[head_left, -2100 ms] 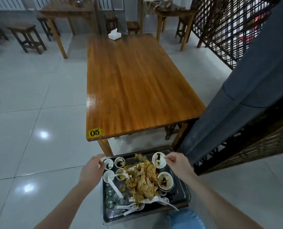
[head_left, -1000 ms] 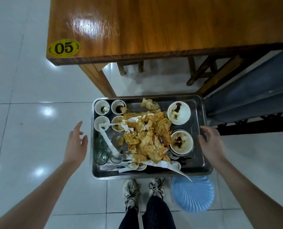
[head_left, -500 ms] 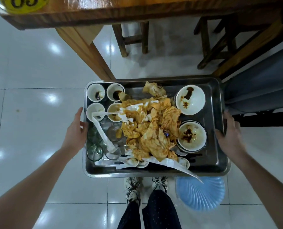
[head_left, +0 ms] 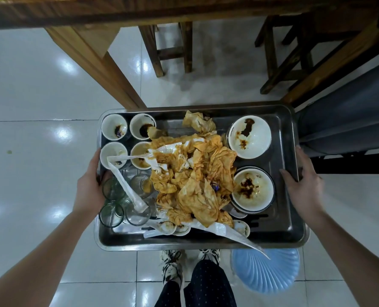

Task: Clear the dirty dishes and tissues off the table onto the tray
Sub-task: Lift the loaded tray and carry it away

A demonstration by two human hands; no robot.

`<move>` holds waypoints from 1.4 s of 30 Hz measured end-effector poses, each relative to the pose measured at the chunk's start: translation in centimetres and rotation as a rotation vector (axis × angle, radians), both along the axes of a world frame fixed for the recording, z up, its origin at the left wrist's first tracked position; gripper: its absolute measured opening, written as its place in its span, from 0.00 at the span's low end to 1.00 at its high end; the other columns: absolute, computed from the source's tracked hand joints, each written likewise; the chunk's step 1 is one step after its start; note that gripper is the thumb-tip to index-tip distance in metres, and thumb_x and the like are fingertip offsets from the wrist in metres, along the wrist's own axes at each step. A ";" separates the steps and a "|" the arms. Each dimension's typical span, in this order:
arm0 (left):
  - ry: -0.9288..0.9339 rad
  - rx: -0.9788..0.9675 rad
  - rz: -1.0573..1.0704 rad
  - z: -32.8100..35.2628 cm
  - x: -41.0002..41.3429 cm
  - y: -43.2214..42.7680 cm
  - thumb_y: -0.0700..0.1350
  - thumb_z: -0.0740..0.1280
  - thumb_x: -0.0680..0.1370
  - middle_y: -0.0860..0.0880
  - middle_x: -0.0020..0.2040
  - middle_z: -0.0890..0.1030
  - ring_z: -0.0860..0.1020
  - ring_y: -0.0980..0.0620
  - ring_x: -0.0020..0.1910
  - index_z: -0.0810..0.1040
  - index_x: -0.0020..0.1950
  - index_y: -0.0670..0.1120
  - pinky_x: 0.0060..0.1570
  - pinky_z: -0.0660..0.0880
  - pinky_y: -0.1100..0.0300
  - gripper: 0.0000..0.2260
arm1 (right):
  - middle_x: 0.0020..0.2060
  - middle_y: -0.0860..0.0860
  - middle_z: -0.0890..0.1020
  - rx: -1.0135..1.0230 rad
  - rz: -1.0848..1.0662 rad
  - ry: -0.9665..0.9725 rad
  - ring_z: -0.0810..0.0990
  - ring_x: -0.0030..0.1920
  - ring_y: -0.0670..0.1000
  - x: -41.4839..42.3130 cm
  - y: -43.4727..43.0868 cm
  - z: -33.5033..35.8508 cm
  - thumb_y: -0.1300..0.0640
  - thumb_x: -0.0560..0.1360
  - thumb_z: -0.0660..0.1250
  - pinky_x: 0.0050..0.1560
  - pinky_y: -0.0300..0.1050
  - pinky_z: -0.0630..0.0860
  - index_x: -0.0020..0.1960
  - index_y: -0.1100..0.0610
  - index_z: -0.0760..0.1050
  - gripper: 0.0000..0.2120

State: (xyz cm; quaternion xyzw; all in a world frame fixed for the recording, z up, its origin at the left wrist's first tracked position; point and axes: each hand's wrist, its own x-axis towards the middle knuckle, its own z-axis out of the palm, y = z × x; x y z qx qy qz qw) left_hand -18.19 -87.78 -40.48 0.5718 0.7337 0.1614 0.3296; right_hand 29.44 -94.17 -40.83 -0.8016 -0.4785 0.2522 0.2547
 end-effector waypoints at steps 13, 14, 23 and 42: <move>-0.171 0.017 0.199 -2.0 -0.9 1.2 0.40 0.69 0.77 0.63 0.29 0.72 0.68 0.64 0.30 0.65 0.62 0.78 0.41 0.65 0.73 0.32 | 0.53 0.34 0.73 0.028 -0.018 0.026 0.74 0.25 0.43 -0.1 -0.5 -0.2 0.61 0.77 0.66 0.25 0.24 0.67 0.74 0.50 0.62 0.28; -0.173 0.010 0.204 -2.0 -1.0 1.1 0.40 0.69 0.77 0.63 0.30 0.72 0.68 0.63 0.31 0.65 0.62 0.78 0.43 0.64 0.69 0.32 | 0.54 0.30 0.71 0.041 -0.017 0.034 0.74 0.25 0.42 -0.3 -0.5 -0.2 0.62 0.77 0.66 0.25 0.23 0.67 0.74 0.50 0.62 0.28; -0.153 0.037 0.211 0.0 -0.8 0.7 0.42 0.71 0.76 0.52 0.45 0.79 0.75 0.56 0.42 0.68 0.70 0.65 0.48 0.73 0.60 0.27 | 0.52 0.21 0.66 0.048 -0.059 0.107 0.76 0.25 0.39 -1.6 -1.3 0.4 0.63 0.76 0.66 0.24 0.24 0.68 0.73 0.50 0.63 0.28; 0.017 0.075 0.068 15.6 -3.6 -1.5 0.41 0.71 0.76 0.37 0.47 0.82 0.80 0.37 0.48 0.69 0.72 0.57 0.50 0.76 0.44 0.27 | 0.37 0.35 0.75 -0.063 -0.134 0.111 0.75 0.30 0.30 -4.0 -4.1 13.2 0.57 0.76 0.66 0.24 0.23 0.67 0.73 0.40 0.62 0.29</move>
